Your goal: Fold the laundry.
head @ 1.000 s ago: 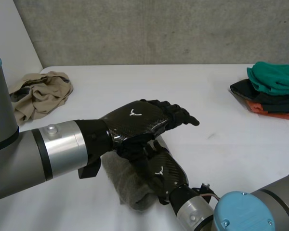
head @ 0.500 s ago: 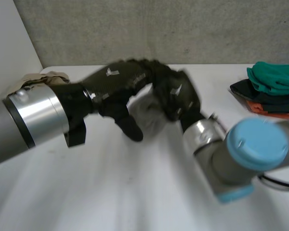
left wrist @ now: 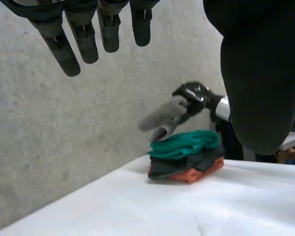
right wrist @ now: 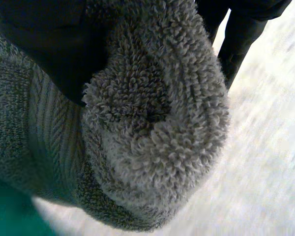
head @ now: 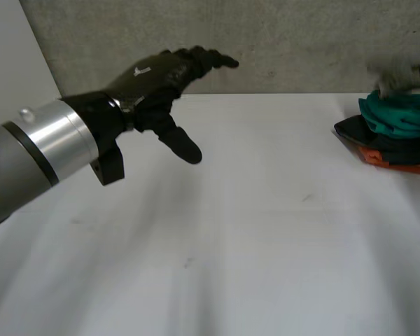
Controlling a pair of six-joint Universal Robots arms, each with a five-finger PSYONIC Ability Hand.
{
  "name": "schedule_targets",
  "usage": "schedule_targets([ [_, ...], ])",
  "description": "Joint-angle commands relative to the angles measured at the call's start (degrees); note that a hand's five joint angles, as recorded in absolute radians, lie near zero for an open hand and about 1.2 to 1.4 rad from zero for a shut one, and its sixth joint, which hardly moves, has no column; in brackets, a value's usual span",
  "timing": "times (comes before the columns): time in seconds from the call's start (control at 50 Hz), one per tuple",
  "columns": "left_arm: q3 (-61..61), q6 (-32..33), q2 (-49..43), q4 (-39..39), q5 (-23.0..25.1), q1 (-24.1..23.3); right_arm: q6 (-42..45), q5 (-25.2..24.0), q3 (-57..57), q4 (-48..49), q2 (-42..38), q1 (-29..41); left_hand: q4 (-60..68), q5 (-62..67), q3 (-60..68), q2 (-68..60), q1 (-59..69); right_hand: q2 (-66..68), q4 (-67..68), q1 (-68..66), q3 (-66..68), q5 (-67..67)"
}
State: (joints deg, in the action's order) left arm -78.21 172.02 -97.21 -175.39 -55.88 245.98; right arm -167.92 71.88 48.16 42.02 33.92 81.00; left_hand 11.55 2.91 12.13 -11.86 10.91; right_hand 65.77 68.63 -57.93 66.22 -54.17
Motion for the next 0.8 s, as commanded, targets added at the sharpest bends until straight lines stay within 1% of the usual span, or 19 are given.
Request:
schedule_targets([
  [0.02,-1.6,0.2,-2.2,-1.2,-0.1,-1.1,1.5,-11.5,0.9,-1.3,-9.6,-6.2,-1.6,-2.9,-2.1,1.9,-0.9,14.2,11.4,-22.1,13.8,-15.8],
  [0.08,-1.0,0.2,-2.7,-1.3,0.0,-1.4,2.2,-13.8,3.1,-1.8,-8.5,-7.1,-1.6,-2.9,-2.1,1.9,-0.9,14.2,11.4,-22.1,13.8,-15.8],
  [0.1,-0.8,0.2,-2.7,-1.2,0.0,-1.5,2.0,-13.9,4.4,-1.6,-7.0,-7.1,-1.6,-2.9,-2.1,1.9,-0.9,-28.8,-31.6,20.9,-29.2,27.2],
  [0.12,-0.3,0.2,-2.7,-1.2,0.1,-1.6,1.9,-13.8,5.0,-1.5,-6.0,-7.0,-1.6,-2.9,-2.1,1.9,-0.9,-53.3,-56.2,45.5,-53.8,51.7],
  [0.14,0.1,0.2,-2.7,-1.1,0.1,-1.7,1.5,-13.4,6.1,-1.2,-4.1,-7.0,-1.6,-2.9,-2.1,1.9,-0.9,-55.8,-58.6,47.9,-56.2,54.2],
  [0.24,1.8,0.2,-2.2,-0.1,0.0,-2.6,-2.3,-12.6,9.0,-3.7,3.3,-6.7,-1.6,-2.9,-2.1,1.9,-0.9,-55.8,-58.6,47.9,-56.2,54.2],
  [0.32,2.2,0.2,-1.3,0.8,0.0,-2.8,-6.0,-12.3,11.7,-12.8,11.3,-7.6,-1.6,-2.9,-2.1,1.9,-0.9,-55.8,-58.6,47.9,-56.2,54.2],
  [0.42,1.0,-0.1,0.1,0.8,0.0,-2.7,-1.9,-11.1,13.6,-26.9,18.3,-9.9,-1.6,-2.9,-2.1,1.9,-0.9,-55.8,-58.6,47.9,-56.2,54.2],
  [0.44,0.9,-0.2,0.3,0.8,0.0,-2.6,1.6,-9.3,13.6,-32.5,19.9,-11.0,-1.6,-2.9,-2.1,1.9,-0.9,-55.8,-58.6,47.9,-56.2,54.2],
  [0.48,0.2,-0.3,1.0,0.7,-0.1,-2.5,6.0,-6.2,13.2,-37.9,20.8,-12.1,-1.6,-2.9,-2.1,1.9,-0.9,-55.8,-58.6,47.9,-56.2,54.2],
  [0.5,-0.1,-0.3,1.2,0.7,0.0,-2.4,11.1,-1.4,12.2,-42.7,21.4,-13.1,-1.6,-2.9,-2.1,1.9,-0.9,-55.8,-58.6,47.9,-56.2,54.2],
  [0.52,-0.5,-0.4,1.7,0.4,0.2,-2.4,13.6,1.4,11.6,-44.8,21.5,-13.5,-1.6,-2.9,-2.1,1.9,-0.9,-55.8,-58.6,47.9,-56.2,54.2],
  [0.54,-0.8,-0.4,1.9,0.3,0.2,-2.3,18.6,7.1,10.2,-47.6,21.7,-14.1,-1.6,-2.9,-2.1,1.9,-0.9,-55.8,-58.6,47.9,-56.2,54.2],
  [0.56,-1.0,-0.4,2.3,0.1,0.2,-2.3,21.2,9.6,9.4,-48.3,21.6,-14.1,-1.6,-2.9,-2.1,1.9,-0.9,-55.8,-58.6,47.9,-56.2,54.2],
  [0.6,-1.3,-0.4,3.2,-1.2,0.0,-2.3,27.7,15.4,7.2,-47.1,22.2,-14.1,-1.6,-2.9,-2.1,1.9,-0.9,-55.8,-58.6,47.9,-56.2,54.2],
  [0.64,-1.0,-0.5,3.8,-3.4,-0.2,-2.3,30.0,16.9,5.5,-43.5,22.5,-13.8,-1.6,-2.9,-2.1,1.9,-0.9,-55.8,-58.6,47.9,-56.2,54.2],
  [0.66,-0.8,-0.6,4.0,-4.3,-0.4,-2.2,29.8,17.6,4.8,-38.2,23.3,-13.0,-1.6,-2.9,-2.1,1.9,-0.9,-55.8,-58.6,47.9,-56.2,54.2],
  [0.76,1.2,-3.1,5.8,-9.2,-5.0,-1.1,25.4,17.4,10.8,-18.5,30.0,-7.3,-1.6,-2.9,-2.1,1.9,-0.9,-55.8,-58.6,47.9,-56.2,54.2],
  [0.8,2.9,-4.1,6.9,-10.8,-10.1,0.5,20.5,14.4,17.4,-7.5,35.0,-3.0,-1.6,-2.9,-2.1,1.9,-0.9,-55.8,-58.6,47.9,-56.2,54.2],
])
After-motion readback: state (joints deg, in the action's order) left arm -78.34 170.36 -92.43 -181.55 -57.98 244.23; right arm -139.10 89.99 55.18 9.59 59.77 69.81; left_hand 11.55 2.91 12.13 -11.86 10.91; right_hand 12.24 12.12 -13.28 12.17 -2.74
